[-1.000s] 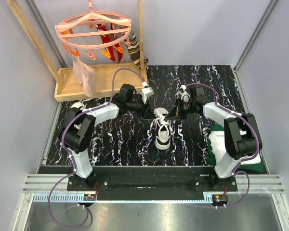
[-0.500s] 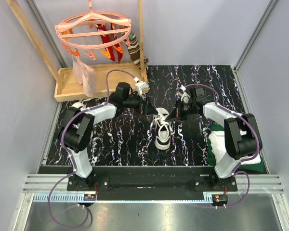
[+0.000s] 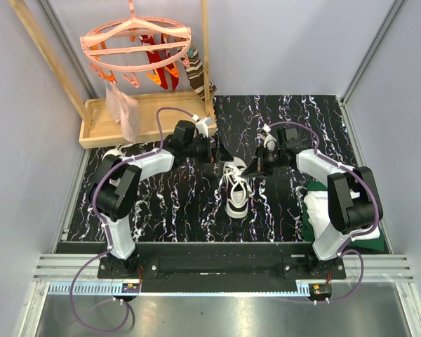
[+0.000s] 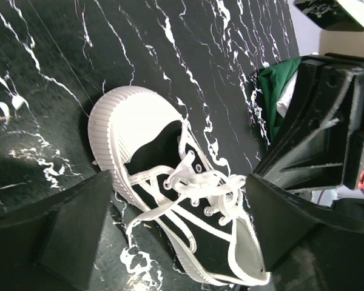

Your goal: Tie the shoes

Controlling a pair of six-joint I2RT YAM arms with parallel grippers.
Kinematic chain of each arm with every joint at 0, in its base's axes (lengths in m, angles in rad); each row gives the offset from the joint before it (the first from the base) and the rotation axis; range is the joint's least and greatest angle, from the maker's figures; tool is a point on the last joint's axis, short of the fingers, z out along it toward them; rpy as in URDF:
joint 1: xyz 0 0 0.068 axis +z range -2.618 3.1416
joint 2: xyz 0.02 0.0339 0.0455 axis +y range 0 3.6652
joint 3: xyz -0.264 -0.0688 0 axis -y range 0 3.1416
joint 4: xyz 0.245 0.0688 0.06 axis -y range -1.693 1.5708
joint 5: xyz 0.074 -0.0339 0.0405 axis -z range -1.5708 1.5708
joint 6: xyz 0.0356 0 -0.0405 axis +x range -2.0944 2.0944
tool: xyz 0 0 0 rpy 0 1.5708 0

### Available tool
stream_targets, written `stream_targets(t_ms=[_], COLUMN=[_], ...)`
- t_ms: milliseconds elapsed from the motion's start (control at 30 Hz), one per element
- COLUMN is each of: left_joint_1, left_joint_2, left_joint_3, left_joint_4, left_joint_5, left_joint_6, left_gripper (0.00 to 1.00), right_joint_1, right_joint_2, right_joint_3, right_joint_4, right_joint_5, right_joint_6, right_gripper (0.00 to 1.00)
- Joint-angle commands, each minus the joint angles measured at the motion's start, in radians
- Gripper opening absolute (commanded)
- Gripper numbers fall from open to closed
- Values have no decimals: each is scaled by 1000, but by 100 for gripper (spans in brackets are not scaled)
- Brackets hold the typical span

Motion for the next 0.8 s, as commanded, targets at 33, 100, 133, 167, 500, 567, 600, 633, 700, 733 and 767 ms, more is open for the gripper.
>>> stream_targets(t_ms=[33, 100, 133, 167, 500, 567, 600, 633, 700, 733, 767], left_joint_1=[-17, -20, -26, -31, -48, -46, -46, -45, -42, -38, -37], left_joint_2=[25, 36, 38, 41, 55, 51, 48, 48, 47, 44, 41], left_joint_3=[38, 41, 41, 38, 21, 9, 6, -2, -8, -11, -14], left_joint_4=[47, 48, 47, 48, 122, 148, 149, 160, 169, 169, 172], left_joint_5=[-12, -9, -11, -12, 20, 31, 32, 31, 38, 41, 44], left_joint_6=[-72, -91, -91, -98, -169, -178, -180, -184, -186, -187, -187], left_gripper=[81, 79, 78, 78, 55, 45, 35, 30, 17, 12, 9], right_joint_1=[-6, -6, -6, -6, -6, -6, -6, -6, -6, -4, -6], right_joint_2=[-53, -55, -55, -52, -58, -64, -65, -71, -78, -84, -85], right_joint_3=[22, 23, 23, 25, 22, 20, 19, 19, 14, 12, 9], right_joint_4=[-13, -16, -15, -16, -27, -29, -30, -33, -39, -39, -47], right_joint_5=[-13, -13, -13, -13, -15, -15, -15, -13, -9, -7, -3], right_joint_6=[-29, -29, -29, -30, -35, -38, -39, -42, -46, -50, -50], right_gripper=[0, 0, 0, 0, 0, 0, 0, 0, 0, 0, 0])
